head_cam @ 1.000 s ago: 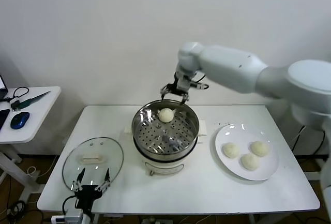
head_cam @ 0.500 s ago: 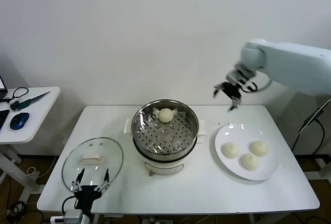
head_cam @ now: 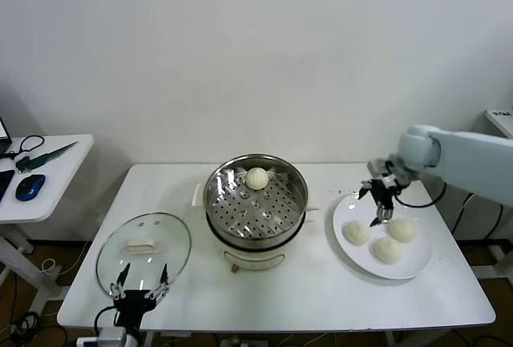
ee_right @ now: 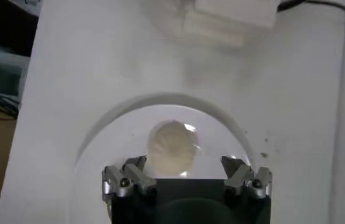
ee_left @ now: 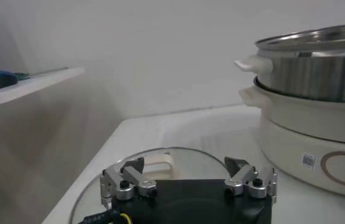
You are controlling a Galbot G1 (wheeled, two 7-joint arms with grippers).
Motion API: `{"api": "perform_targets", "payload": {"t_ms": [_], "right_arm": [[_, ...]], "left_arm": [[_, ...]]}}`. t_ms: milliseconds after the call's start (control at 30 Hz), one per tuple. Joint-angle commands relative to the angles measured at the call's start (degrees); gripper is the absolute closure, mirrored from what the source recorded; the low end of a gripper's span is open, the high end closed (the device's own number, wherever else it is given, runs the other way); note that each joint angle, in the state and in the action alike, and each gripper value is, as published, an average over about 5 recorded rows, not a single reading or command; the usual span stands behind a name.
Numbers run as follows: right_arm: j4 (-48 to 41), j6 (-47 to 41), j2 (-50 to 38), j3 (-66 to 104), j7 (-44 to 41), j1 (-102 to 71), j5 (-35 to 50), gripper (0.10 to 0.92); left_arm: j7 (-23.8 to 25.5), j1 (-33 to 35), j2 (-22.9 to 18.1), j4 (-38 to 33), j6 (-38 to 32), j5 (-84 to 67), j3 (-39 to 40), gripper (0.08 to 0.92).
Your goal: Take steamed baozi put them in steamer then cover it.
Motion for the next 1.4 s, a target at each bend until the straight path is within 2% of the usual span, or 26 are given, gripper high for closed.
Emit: {"api": "perform_targets", "payload": {"t_ms": [33,400,500,733,900,1167,1400], "right_arm": [[-2.20,-5.95,-0.55,7.39,2.38,-11.57,-4.55,0.203],[-6.76,-6.31,2.10,13.24,5.53,-17.06,-6.19,0.209],[-7.13,-6.34,2.44,14.02,5.73,-17.50,-6.11,0.246],[-7.07,-5.91,2.22,15.00,4.74,-16.91,-5.64,0.388],[-5.86,-4.22,1.28,13.51,1.92,-12.29,-3.92,0.435],[-3.47,0.07,2.82,-0.37,-4.93,12.68,6.67,0.448],[1.37,-2.52,11.36,-6.87,-7.42,33.62,21.85,0.448]], "left_arm": [[-0.04,0.20,0.09,0.35,-0.15,-0.05,-0.02,0.177],[-0.13,0.57,0.45,0.33,-0.57,-0.17,-0.49,0.177],[-0.14,0.64,0.45,0.19,-0.57,-0.14,-0.51,0.177],[-0.18,0.75,0.45,-0.06,-0.57,-0.02,-0.60,0.177],[-0.17,0.80,0.33,-0.18,-0.65,0.10,-0.42,0.177],[-0.18,1.08,0.13,-0.26,-0.78,0.47,-0.04,0.177],[-0.14,0.93,0.35,-0.48,-0.55,0.57,-0.02,0.177]]}}
